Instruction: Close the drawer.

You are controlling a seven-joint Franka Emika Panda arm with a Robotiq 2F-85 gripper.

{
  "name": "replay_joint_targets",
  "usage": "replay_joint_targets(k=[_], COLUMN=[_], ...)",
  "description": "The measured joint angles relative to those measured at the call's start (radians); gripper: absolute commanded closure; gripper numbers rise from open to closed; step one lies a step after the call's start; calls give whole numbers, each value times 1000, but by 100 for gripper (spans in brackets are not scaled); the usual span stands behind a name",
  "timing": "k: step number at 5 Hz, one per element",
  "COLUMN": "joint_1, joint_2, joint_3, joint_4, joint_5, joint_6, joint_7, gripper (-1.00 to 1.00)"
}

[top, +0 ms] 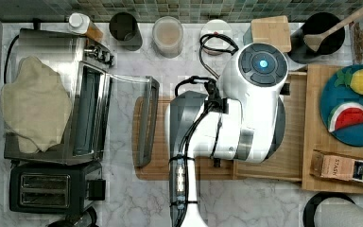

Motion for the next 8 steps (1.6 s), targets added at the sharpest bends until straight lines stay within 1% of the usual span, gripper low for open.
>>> replay_joint_targets(k=[2,3,4,6,7,8], joint_1=[0,0,15,25,25,41], joint_2=[3,2,-17,-27,-23,-29], joint_3=[-1,-3,-18,-17,3,14], joint_4=[-4,-32,-115,-233,-276,-312], joint_5=[0,0,-4,-5,-5,-21], joint_6=[15,81,232,167,219,327], joint_7=[0,-29,-57,-59,-60,-89], gripper=[100,100,100,100,100,100])
